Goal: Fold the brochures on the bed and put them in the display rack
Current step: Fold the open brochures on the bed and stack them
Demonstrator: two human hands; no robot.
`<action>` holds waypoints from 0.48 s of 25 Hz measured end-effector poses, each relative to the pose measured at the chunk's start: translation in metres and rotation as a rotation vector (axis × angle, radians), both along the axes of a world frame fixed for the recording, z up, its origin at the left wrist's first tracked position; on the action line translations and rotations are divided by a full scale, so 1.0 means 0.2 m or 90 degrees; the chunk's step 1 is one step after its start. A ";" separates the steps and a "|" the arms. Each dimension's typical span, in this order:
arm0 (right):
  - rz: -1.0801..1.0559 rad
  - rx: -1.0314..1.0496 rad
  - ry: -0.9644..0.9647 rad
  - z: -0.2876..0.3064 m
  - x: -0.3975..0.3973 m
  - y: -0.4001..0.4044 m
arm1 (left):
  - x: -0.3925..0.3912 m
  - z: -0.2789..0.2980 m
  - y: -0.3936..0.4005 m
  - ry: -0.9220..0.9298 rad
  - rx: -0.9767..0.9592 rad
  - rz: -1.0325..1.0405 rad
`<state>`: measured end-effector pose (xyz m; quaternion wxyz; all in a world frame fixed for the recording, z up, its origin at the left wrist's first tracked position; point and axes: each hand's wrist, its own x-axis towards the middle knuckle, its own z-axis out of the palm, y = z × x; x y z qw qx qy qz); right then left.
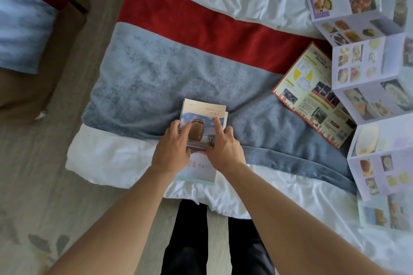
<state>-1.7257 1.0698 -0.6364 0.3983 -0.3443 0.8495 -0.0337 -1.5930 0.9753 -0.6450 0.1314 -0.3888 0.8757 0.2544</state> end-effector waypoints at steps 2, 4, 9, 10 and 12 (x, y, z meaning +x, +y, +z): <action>0.008 0.004 -0.005 -0.02 0.00 0.02 | 0.02 -0.02 0.02 0.004 0.000 0.006; 0.024 0.006 0.005 -0.04 0.01 0.03 | 0.03 -0.03 0.04 0.008 -0.004 0.016; 0.040 0.020 0.045 -0.04 0.02 0.04 | 0.04 -0.04 0.04 -0.013 -0.045 -0.009; 0.053 0.020 0.083 -0.04 0.02 0.03 | 0.03 -0.04 0.04 -0.016 -0.057 -0.026; 0.108 0.003 0.166 -0.04 0.03 0.03 | 0.01 -0.04 0.05 -0.021 -0.078 -0.082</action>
